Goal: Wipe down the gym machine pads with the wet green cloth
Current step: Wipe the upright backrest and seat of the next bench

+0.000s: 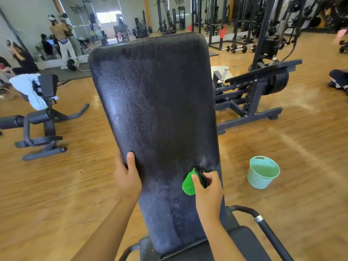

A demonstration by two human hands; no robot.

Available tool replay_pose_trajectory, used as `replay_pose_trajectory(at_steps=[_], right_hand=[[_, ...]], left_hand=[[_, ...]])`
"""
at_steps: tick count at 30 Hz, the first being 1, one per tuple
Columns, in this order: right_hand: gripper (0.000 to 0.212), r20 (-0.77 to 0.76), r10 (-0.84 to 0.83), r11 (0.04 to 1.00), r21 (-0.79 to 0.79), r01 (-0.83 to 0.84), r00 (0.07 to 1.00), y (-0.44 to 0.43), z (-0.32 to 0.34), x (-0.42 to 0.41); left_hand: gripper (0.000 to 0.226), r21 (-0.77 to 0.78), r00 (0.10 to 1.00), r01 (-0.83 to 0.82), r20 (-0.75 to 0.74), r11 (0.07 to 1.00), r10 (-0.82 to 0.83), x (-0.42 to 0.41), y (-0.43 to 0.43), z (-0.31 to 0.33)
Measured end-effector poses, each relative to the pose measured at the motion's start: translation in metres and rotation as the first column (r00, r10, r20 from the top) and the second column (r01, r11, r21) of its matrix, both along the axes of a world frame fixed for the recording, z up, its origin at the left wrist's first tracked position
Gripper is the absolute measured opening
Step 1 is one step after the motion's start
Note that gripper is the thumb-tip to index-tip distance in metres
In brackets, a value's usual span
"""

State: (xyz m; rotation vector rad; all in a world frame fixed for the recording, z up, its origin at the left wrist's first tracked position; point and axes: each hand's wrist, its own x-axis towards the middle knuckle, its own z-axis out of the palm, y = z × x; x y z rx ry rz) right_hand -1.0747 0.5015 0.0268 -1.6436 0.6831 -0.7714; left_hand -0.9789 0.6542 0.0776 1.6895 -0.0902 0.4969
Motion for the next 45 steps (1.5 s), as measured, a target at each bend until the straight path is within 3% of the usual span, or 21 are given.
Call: replay_pose_trajectory(at_steps=[4,7,13,16,19,23,26,29,32,39,45], right_hand=[[0.017,0.180,-0.055,0.998,0.045,0.047,0.982,-0.017,0.051,0.022],[0.020,0.242,-0.020,0.998,-0.055,0.035,0.970,-0.029,0.087,0.038],[0.021,0.071,0.028,0.991,-0.130,-0.018,0.997,-0.026,0.024,0.018],[0.021,-0.033,-0.003,0.998,-0.068,0.001,0.999,-0.019,-0.024,-0.007],[0.020,-0.078,-0.029,1.000,-0.014,0.028,0.997,-0.020,-0.033,-0.013],[0.016,0.052,-0.044,0.998,0.044,0.042,0.998,-0.031,0.013,0.002],[0.018,0.181,-0.056,0.997,-0.039,0.064,0.982,-0.046,0.060,0.024],[0.018,0.209,-0.021,0.988,-0.147,0.053,0.978,-0.056,0.079,0.039],[0.018,0.153,-0.007,0.981,-0.192,0.036,0.988,-0.055,0.050,0.029],[0.018,-0.107,-0.072,0.997,-0.036,0.069,0.992,-0.042,-0.032,-0.023],[0.019,0.197,-0.119,0.993,0.015,0.118,0.973,-0.076,0.044,0.009]], left_hand=[[0.054,0.012,0.992,-0.053,-0.115,0.999,0.054,-0.012,0.001,-0.041],[0.064,-0.012,0.986,-0.112,-0.128,0.994,0.109,-0.010,-0.001,-0.053],[0.066,0.057,0.982,-0.162,-0.093,0.985,0.167,-0.005,-0.002,-0.056],[0.072,0.087,0.982,-0.169,-0.075,0.982,0.176,-0.004,-0.002,-0.056],[0.070,0.149,0.976,-0.196,-0.065,0.969,0.208,-0.005,-0.004,-0.052],[0.080,0.178,0.974,-0.218,-0.028,0.960,0.227,-0.005,-0.003,-0.052],[0.079,0.188,0.971,-0.230,-0.027,0.955,0.239,-0.005,-0.005,-0.050],[0.079,0.192,0.969,-0.236,-0.022,0.953,0.245,-0.006,-0.005,-0.050],[0.082,0.196,0.966,-0.246,-0.030,0.949,0.257,-0.006,-0.006,-0.050],[0.089,0.239,0.960,-0.255,-0.052,0.937,0.274,-0.007,-0.005,-0.047],[0.087,0.236,0.960,-0.258,-0.044,0.937,0.276,-0.006,-0.005,-0.048]])
